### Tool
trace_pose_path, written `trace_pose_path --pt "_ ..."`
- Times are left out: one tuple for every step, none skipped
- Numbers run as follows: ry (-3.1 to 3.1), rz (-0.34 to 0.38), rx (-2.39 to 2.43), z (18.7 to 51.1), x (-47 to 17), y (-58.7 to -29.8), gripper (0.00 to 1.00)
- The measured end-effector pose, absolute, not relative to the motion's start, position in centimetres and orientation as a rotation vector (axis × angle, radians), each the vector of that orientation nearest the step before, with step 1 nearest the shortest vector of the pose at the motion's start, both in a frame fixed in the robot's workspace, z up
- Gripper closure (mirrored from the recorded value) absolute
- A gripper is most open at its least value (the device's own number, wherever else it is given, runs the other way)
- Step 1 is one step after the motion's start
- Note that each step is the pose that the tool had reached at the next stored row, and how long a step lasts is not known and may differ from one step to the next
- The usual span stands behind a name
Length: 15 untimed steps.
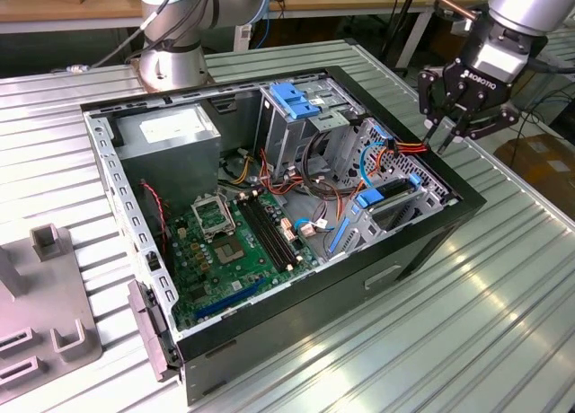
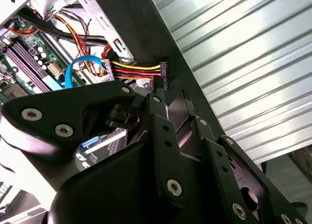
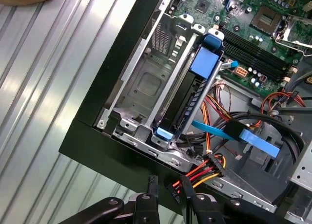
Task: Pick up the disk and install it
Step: 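Insert the first disk wire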
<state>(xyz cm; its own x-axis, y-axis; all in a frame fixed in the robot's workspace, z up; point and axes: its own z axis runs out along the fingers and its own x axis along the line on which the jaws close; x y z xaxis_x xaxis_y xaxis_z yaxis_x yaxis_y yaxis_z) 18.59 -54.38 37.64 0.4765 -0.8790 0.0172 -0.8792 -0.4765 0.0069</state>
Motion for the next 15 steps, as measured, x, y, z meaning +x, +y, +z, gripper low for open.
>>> trace_pose_path --pt "-1.579 0.018 2.699 37.6 18.61 -54.37 0.69" --pt "-1.561 0.018 2.71 37.57 18.63 -54.37 0.69" --pt "-1.539 0.018 2.722 37.55 18.65 -54.37 0.69" --pt "-1.523 0.018 2.732 37.51 18.66 -54.36 0.69" --pt "-1.5 0.018 2.744 37.49 18.67 -54.35 0.69" --pt "-1.483 0.018 2.753 37.46 18.68 -54.34 0.69" --pt "-1.443 0.019 2.775 37.4 18.7 -54.29 0.69" --pt "-1.422 0.019 2.786 37.37 18.7 -54.25 0.69" --pt "-1.408 0.019 2.793 37.35 18.7 -54.22 0.69" --pt "-1.378 0.019 2.808 37.31 18.7 -54.17 0.69" --pt "-1.364 0.019 2.815 37.3 18.71 -54.14 0.69" --pt "-1.35 0.02 2.822 37.29 18.71 -54.1 0.69" --pt "-1.34 0.019 2.826 37.28 18.71 -54.06 0.69" --pt "-1.337 0.02 2.828 37.28 18.71 -54.05 0.69" --pt "-1.337 0.02 2.828 37.28 18.71 -54.05 0.69"
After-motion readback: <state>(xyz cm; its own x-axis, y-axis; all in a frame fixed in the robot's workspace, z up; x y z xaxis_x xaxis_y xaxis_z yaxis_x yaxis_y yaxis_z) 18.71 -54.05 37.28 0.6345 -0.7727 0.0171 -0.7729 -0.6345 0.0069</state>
